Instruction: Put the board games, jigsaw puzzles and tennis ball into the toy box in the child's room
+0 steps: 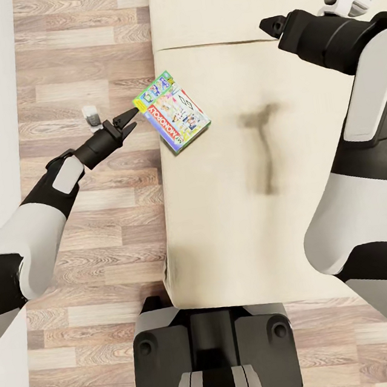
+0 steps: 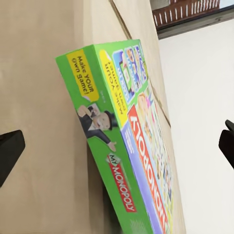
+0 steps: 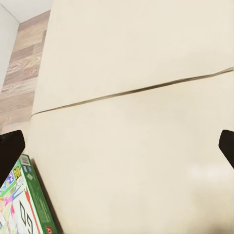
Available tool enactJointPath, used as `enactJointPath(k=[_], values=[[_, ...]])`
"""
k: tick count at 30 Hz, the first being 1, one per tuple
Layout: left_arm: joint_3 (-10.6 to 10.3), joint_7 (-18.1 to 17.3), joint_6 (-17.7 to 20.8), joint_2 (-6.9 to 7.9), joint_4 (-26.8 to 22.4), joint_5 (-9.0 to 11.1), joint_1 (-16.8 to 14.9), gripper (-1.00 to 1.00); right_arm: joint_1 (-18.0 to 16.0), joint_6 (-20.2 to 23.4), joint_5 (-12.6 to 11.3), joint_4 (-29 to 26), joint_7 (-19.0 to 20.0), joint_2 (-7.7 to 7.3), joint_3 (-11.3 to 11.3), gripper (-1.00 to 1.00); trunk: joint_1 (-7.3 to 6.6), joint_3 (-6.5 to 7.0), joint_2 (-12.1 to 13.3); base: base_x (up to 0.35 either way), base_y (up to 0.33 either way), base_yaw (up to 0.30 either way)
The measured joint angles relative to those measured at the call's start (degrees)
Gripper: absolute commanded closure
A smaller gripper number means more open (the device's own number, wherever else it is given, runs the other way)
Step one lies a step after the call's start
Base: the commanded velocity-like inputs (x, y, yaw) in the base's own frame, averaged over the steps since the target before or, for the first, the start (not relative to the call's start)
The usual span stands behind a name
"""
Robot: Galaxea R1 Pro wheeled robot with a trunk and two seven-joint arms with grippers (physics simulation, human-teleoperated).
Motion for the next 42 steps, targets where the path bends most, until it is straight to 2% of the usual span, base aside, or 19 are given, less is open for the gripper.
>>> enactJointPath(k=[11, 22, 42], values=[[0.1, 0.0, -0.1, 0.96, 0.0, 0.0, 0.1, -1.00, 0.0, 0.0, 0.0, 0.0, 0.0, 0.05, 0.0, -1.00, 0.00, 0.00, 0.0, 0.000, 0.000, -0.112], [0.1, 0.0, 0.0, 1.14, 0.0, 0.0, 0.0, -1.00, 0.0, 0.0, 0.0, 0.0, 0.0, 0.04, -0.1, -1.00, 0.00, 0.00, 0.0, 0.000, 0.000, -0.085], [0.2, 0.6, 0.1, 1.24, 0.0, 0.0, -0.2, -1.00, 0.8, 0.0, 0.0, 0.0, 0.0, 0.04, 0.0, -1.00, 0.00, 0.00, 0.0, 0.000, 0.000, -0.011]])
